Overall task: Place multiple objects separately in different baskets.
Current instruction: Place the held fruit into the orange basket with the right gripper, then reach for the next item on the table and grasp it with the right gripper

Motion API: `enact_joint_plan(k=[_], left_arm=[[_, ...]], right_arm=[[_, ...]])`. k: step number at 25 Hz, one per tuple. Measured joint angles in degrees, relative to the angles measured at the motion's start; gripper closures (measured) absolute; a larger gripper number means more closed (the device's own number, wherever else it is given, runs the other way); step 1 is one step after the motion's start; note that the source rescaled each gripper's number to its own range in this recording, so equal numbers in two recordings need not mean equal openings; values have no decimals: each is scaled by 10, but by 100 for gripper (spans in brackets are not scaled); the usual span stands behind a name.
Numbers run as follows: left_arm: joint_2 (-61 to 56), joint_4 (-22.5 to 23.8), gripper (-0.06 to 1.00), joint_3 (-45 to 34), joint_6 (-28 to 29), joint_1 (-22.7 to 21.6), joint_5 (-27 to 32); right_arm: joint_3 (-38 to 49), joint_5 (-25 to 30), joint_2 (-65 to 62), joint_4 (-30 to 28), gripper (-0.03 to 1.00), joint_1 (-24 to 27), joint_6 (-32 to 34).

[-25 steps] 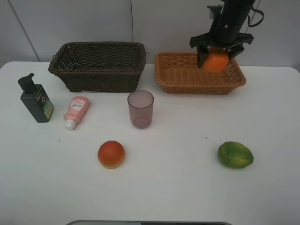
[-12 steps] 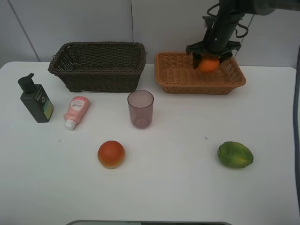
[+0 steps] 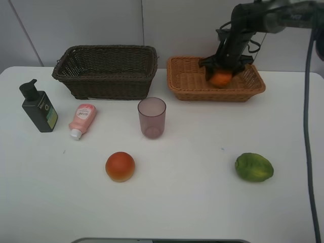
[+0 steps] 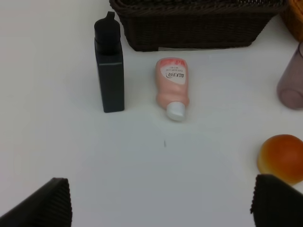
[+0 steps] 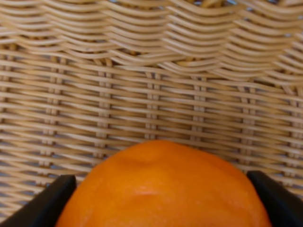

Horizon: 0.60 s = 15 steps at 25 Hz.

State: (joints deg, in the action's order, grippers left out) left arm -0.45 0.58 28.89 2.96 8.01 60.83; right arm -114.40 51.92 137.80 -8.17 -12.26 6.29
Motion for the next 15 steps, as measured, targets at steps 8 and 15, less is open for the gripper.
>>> enact_joint_plan(k=[8, 15], left_arm=[[0, 0, -4, 0, 0, 0, 0], [0, 0, -4, 0, 0, 0, 0]], right_arm=[[0, -12, 7, 0, 21, 0, 3], [0, -4, 0, 0, 9, 0, 3]])
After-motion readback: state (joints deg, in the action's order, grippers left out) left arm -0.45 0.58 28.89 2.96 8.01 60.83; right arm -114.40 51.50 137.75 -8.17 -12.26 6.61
